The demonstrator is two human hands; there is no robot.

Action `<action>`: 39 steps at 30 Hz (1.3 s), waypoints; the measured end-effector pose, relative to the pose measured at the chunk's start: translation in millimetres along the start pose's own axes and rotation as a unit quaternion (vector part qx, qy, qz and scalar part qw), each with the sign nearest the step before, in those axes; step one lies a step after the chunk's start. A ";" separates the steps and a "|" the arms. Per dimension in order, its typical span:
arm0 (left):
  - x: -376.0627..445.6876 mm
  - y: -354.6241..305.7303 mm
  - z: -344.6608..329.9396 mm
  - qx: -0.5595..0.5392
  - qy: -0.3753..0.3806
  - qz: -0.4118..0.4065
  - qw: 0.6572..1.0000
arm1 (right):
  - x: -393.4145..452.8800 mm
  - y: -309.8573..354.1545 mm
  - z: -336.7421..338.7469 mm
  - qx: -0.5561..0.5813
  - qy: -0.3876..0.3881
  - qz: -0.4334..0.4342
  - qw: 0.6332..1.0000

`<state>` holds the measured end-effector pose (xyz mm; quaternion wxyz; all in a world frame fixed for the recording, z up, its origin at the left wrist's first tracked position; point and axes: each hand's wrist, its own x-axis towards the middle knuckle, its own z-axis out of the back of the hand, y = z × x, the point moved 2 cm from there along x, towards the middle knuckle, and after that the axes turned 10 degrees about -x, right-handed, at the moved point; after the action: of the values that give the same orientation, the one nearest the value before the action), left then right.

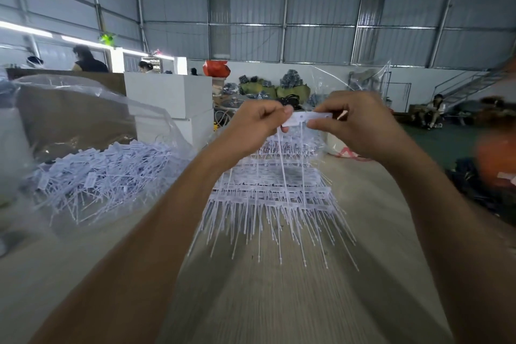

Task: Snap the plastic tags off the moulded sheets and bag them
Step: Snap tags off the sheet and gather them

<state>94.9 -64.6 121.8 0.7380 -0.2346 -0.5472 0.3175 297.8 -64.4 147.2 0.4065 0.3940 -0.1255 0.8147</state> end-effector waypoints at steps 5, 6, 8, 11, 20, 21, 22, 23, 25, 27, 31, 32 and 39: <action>4.3 4.3 3.8 -0.037 -0.029 0.027 0.999 | 1.0 7.9 -4.6 -0.114 -0.104 0.124 0.980; 4.0 4.9 4.0 -0.043 -0.035 0.035 0.998 | 1.2 9.5 -7.2 -0.135 -0.124 0.130 0.974; 3.4 4.9 4.8 -0.052 -0.045 0.042 0.997 | 0.2 11.7 -12.0 -0.159 -0.157 0.141 0.964; 4.4 2.4 6.2 -0.017 -0.050 0.010 0.999 | 0.3 11.9 -13.5 -0.067 -0.152 0.102 0.981; -0.2 -0.3 -3.9 0.199 -0.032 -0.067 0.977 | 0.2 -15.1 -19.3 0.058 -0.068 -0.128 0.988; 0.2 -2.9 -5.7 0.208 -0.024 -0.073 0.975 | -0.6 -18.7 -19.5 0.035 -0.080 -0.145 0.986; 1.2 -5.6 -6.8 0.220 -0.020 -0.078 0.972 | -2.4 -21.6 -20.1 0.063 -0.082 -0.163 0.981; 2.5 -7.7 -7.4 0.234 -0.019 -0.084 0.968 | -5.1 -23.0 -20.1 0.121 -0.075 -0.176 0.974; 4.4 -9.8 -8.7 0.246 -0.012 -0.091 0.965 | -9.7 -23.5 -19.0 0.209 -0.052 -0.175 0.961; 4.5 -9.1 -10.0 0.238 0.005 -0.092 0.967 | -10.6 -20.6 -17.7 0.240 -0.036 -0.147 0.959; 1.1 -7.1 -9.9 0.221 0.005 -0.094 0.971 | -9.1 -10.5 -10.7 0.292 0.021 -0.125 0.948; 0.2 -8.3 -9.5 0.206 0.003 -0.096 0.974 | -9.9 -8.9 -8.3 0.296 0.035 -0.121 0.947; -3.2 -15.1 -11.7 0.142 0.008 -0.111 0.984 | -7.7 3.4 -2.0 0.148 0.028 -0.011 0.989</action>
<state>108.7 -77.3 126.7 0.7987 -0.0682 -0.5134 0.3064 296.9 -69.9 140.5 0.3562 0.4282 0.0120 0.8304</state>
